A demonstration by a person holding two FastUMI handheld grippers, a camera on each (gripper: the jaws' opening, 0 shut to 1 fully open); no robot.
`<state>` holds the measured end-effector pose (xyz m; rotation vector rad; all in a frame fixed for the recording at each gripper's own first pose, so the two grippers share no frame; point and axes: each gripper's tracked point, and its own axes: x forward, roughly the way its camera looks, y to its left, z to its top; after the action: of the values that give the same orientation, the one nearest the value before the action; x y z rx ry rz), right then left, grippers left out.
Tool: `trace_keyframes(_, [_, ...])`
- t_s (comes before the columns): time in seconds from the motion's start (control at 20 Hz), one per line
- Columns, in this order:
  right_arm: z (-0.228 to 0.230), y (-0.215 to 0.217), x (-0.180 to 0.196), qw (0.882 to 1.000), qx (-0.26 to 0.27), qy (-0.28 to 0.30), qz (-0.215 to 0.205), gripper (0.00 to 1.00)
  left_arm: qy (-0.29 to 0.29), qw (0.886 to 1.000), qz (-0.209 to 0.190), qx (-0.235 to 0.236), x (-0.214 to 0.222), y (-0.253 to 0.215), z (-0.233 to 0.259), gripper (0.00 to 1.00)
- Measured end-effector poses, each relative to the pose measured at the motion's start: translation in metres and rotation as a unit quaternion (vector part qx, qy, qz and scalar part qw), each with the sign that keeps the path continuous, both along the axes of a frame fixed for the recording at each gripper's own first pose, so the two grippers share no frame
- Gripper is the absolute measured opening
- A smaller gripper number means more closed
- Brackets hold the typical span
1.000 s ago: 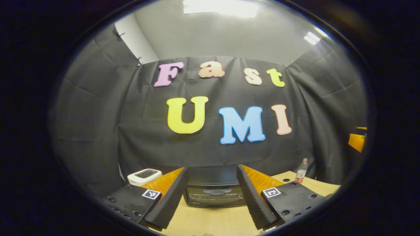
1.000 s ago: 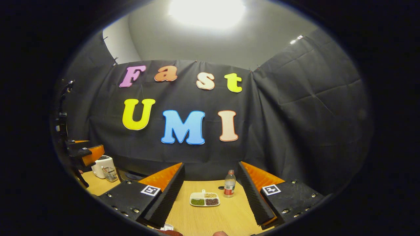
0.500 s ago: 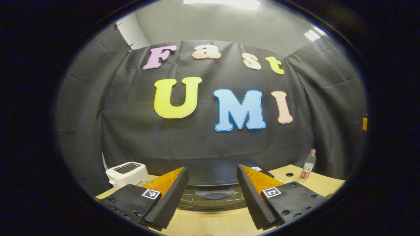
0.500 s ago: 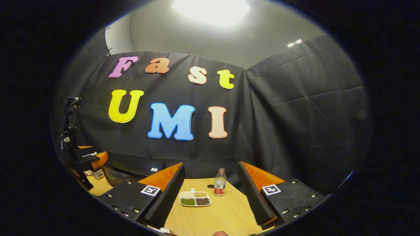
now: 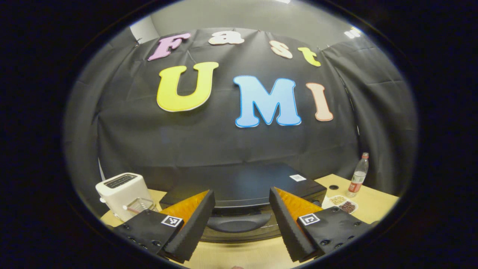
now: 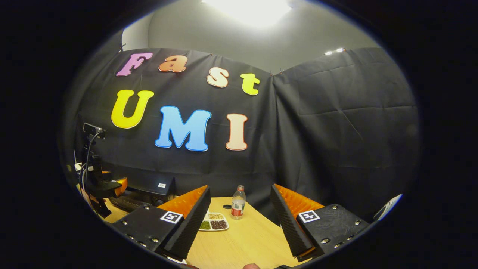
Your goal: Open the electric oven with the left hand, put the food in, and close the electric oven.
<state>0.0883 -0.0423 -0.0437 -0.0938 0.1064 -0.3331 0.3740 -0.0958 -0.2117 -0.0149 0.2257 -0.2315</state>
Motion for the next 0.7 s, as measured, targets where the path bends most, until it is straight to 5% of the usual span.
trace_keyframes(0.7, [0.005,-0.005,-0.007,1.000,-0.015,0.001,-0.011,0.96,0.016,1.000,0.017,0.004,-0.006,0.001,-0.035,0.96])
